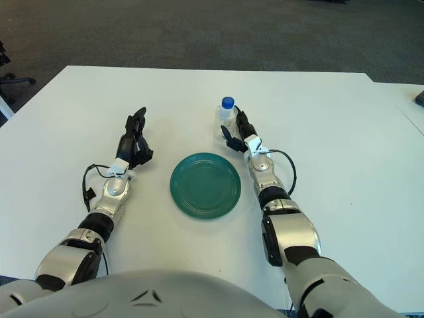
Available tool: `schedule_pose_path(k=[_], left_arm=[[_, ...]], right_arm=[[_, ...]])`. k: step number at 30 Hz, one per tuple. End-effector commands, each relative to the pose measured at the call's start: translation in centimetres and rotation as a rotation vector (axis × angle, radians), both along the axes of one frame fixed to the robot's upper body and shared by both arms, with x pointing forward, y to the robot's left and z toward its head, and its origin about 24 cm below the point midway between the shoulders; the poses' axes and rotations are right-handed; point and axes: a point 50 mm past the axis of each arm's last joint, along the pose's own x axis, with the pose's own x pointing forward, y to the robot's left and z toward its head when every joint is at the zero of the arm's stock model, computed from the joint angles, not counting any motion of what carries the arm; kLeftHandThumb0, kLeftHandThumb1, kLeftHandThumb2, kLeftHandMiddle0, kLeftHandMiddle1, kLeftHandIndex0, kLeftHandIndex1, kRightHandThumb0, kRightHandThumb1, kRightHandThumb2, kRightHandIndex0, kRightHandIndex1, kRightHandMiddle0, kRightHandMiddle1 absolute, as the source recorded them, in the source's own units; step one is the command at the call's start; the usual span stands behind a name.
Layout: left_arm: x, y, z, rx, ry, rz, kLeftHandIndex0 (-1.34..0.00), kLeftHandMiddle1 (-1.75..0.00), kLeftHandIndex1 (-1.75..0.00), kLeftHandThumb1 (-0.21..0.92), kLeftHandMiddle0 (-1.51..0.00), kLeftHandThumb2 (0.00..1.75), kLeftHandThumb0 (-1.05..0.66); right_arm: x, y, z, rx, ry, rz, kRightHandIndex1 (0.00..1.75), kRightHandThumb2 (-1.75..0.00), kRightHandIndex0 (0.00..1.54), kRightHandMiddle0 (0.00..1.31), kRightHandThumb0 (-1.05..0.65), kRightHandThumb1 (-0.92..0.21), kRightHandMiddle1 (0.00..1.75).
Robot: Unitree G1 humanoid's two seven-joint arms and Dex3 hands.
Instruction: Put the bottle into the plate.
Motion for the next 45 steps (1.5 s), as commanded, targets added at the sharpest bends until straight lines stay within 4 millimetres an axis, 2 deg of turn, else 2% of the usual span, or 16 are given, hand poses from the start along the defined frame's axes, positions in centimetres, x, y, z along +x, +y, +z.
schedule_pose_path(k=[1,6,10,19,32,37,39,41,42,43,44,45], left_arm=[[-5.8,0.3,-6.4,0.013,0.271,0.017,0.0,-0.01,-0.48,0.92,-0.23,1.16,-1.05],[-5.8,0.3,-6.3,0.007,0.268,0.018,0.0,-0.01,-0.48,0.92,-0.23,1.16,-1.05],[-5.7,0.2,-6.3,0.01,0.264,0.021,0.0,-0.01,-0.48,0.92,-0.23,1.16,-1.05],[-5.7,0.0,-6.3,0.007,0.265,0.016,0.0,0.0,-0.47,0.92,-0.22,1.16,-1.05],[-5.6,-0.6,-6.6,-0.046,0.296,0.023,0.0,0.0,-0.44,0.92,-0.22,1.15,-1.05],[-5.6,-0.7,-6.6,-0.058,0.292,0.025,0.0,0.0,-0.41,0.92,-0.21,1.15,-1.05],[-5.6,-0.8,-6.6,-0.059,0.293,0.031,0.0,0.0,-0.41,0.92,-0.21,1.15,-1.05],[-5.6,-0.9,-6.6,-0.065,0.292,0.041,0.0,-0.01,-0.41,0.92,-0.22,1.15,-1.05],[-5.7,-0.9,-6.6,-0.068,0.29,0.045,0.0,-0.01,-0.41,0.92,-0.22,1.14,-1.05],[-5.7,-0.8,-6.6,-0.074,0.286,0.047,0.0,-0.01,-0.41,0.92,-0.22,1.14,-1.05],[-5.7,-0.8,-6.6,-0.078,0.284,0.049,0.0,-0.01,-0.43,0.92,-0.22,1.14,-1.05],[-5.8,-0.8,-6.6,-0.08,0.282,0.049,0.0,-0.01,-0.43,0.92,-0.23,1.14,-1.05]], right_arm=[[1.0,0.9,1.3,-0.061,-0.042,0.025,0.0,-0.56,0.0,0.0,-1.05,-0.92,0.0],[1.2,1.6,1.5,-0.084,-0.05,0.041,0.0,-0.58,0.0,0.0,-1.05,-0.92,0.0],[1.6,2.7,2.1,-0.102,-0.079,0.07,0.0,-0.58,0.0,0.0,-1.05,-0.92,0.0],[2.8,3.5,3.6,-0.162,-0.076,0.104,0.0,-0.53,0.0,0.0,-1.05,-0.92,0.0],[4.0,4.3,4.1,-0.417,-0.054,-0.031,0.0,-0.47,0.0,0.0,-1.05,-0.92,0.0],[3.9,4.0,3.8,-0.489,-0.062,-0.065,0.03,-0.44,0.07,0.04,-1.05,-0.92,0.03],[3.9,3.9,3.8,-0.506,-0.069,-0.076,0.03,-0.43,0.12,0.02,-1.05,-0.92,0.17],[3.9,3.8,3.8,-0.515,-0.081,-0.092,0.04,-0.4,0.19,0.01,-1.05,-0.92,0.37],[3.9,3.8,3.8,-0.516,-0.087,-0.099,0.06,-0.36,0.24,0.0,-1.05,-0.92,0.56],[3.9,3.7,3.9,-0.506,-0.092,-0.113,0.07,-0.35,0.26,0.0,-1.05,-0.92,0.62],[3.9,3.6,3.9,-0.498,-0.096,-0.122,0.2,-0.3,0.28,0.0,-1.05,-0.92,0.9],[3.9,3.5,3.9,-0.493,-0.098,-0.128,0.43,-0.27,0.22,0.0,-1.04,-0.92,1.09]])
